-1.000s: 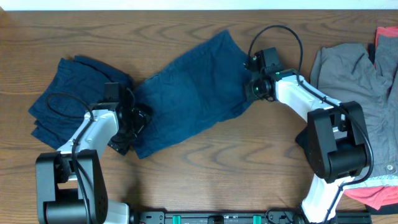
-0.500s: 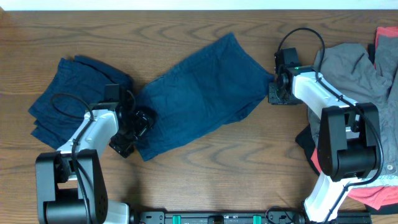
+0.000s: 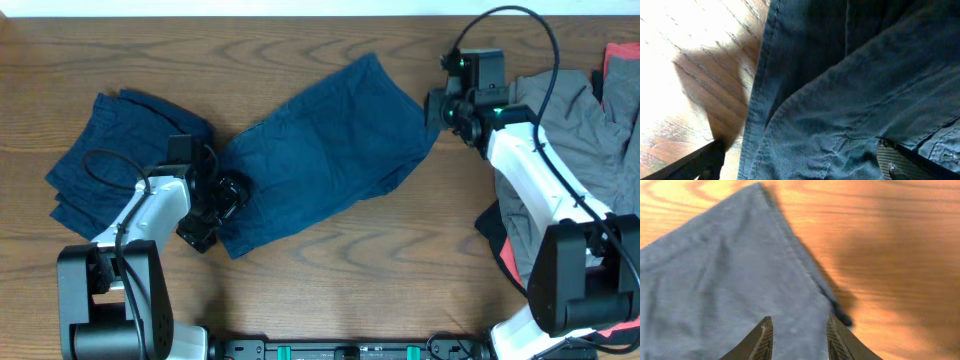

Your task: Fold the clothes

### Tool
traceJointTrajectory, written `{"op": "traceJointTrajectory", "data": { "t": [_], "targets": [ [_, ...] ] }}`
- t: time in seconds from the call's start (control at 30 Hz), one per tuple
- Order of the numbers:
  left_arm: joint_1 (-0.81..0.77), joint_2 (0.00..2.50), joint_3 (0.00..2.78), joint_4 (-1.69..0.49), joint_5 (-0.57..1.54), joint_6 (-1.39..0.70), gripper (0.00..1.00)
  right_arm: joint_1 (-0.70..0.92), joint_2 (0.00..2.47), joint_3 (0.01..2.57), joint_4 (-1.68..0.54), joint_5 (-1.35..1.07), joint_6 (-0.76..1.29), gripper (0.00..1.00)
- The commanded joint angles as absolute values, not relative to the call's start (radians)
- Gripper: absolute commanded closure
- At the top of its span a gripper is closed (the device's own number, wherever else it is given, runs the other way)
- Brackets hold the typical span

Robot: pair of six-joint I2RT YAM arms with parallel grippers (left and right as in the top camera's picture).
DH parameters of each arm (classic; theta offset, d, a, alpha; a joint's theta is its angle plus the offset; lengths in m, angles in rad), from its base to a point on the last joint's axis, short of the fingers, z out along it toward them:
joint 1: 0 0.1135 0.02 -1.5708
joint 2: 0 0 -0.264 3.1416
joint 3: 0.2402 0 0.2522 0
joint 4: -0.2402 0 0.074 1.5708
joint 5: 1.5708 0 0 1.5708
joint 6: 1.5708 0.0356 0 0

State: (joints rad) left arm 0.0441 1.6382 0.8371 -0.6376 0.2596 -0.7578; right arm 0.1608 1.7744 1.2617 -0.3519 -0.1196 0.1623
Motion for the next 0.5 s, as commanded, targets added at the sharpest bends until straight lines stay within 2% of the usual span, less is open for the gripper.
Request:
{"op": "traceJointTrajectory", "data": {
  "t": [0.0,0.23,0.47],
  "targets": [
    [0.042,1.666,0.823,-0.620,0.287,-0.737,0.02,0.196,1.853,1.258,-0.332,-0.213,0.131,0.66],
    [0.042,1.666,0.823,-0.620,0.288,-0.737,0.02,0.223,2.007,1.258,-0.282,-0.202,0.134,0.60],
    [0.042,1.666,0.823,-0.628,0.288,-0.736,0.02,0.181,2.059,1.258,-0.431,0.039,0.207,0.64]
  ]
}}
